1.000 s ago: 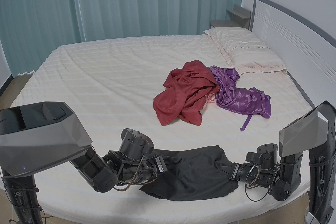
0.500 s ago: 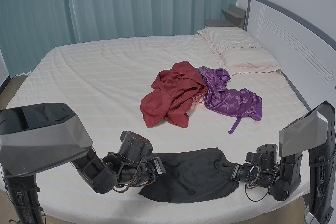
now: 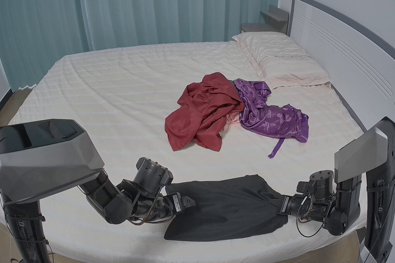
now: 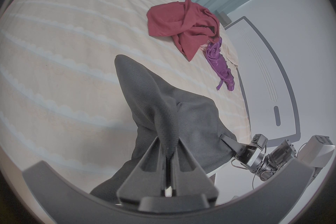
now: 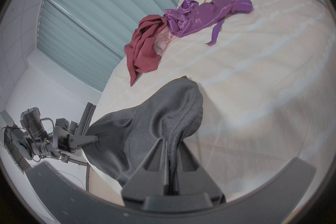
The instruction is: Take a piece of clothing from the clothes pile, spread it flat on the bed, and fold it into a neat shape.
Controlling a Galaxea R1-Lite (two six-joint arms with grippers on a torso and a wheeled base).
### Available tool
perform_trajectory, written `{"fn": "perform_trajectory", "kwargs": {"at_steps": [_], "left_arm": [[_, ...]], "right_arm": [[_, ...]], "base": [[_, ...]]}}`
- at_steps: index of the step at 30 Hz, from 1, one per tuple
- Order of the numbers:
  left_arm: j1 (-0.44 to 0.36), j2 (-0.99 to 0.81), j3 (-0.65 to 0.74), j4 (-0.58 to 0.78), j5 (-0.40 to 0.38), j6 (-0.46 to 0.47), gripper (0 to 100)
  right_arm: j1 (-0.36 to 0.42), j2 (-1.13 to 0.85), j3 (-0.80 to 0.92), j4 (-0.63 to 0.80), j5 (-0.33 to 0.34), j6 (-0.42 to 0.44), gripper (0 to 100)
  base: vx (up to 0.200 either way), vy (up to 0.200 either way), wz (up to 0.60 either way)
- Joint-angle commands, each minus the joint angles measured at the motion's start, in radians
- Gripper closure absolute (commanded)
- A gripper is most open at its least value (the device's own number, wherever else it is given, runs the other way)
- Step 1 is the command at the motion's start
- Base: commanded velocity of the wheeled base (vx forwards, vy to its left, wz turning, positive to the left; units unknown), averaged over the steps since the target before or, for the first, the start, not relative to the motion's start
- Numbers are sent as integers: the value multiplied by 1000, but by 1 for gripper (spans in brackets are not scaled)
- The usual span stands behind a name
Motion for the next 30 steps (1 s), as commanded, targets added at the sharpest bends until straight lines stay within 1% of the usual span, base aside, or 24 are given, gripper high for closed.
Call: {"fn": "perform_trajectory", "kwargs": {"at_steps": [1,4,9,10,11,14,16,18,23,27,28,30], "left_arm": [[48,21,-38,-2,12,-2,0],[64,47,-59,0,18,-6,0],[61,69,-80,-2,21,-6,0],[61,76,-88,-2,21,-8,0],[61,78,-90,-2,23,-8,0],[59,88,-111,-2,30,-37,0],[58,95,-114,-5,36,-38,0],[53,107,-126,-7,46,-37,0],[36,156,-191,-4,115,-35,0],[27,207,-240,-4,199,-26,0],[27,211,-245,-2,208,-23,100],[28,216,-246,-2,224,-15,100]], "right_arm": [[-41,-7,21,-10,4,-20,100],[-32,6,21,-10,7,-21,100],[-24,23,19,-10,8,-23,100],[-20,23,19,-10,11,-23,0],[-18,23,19,-10,13,-21,0],[-6,9,25,-10,50,-12,0],[-6,0,35,-10,68,-14,0],[-9,-4,29,-12,71,-12,0],[-30,-37,22,-12,71,-6,0],[-53,-79,30,-10,76,23,0],[-53,-80,35,-10,80,29,0],[-53,-80,47,-10,103,31,0]], "base": [[0,0,0],[0,0,0],[0,0,0],[0,0,0],[0,0,0],[0,0,0],[0,0,0],[0,0,0],[0,0,0],[0,0,0],[0,0,0],[0,0,0]]}}
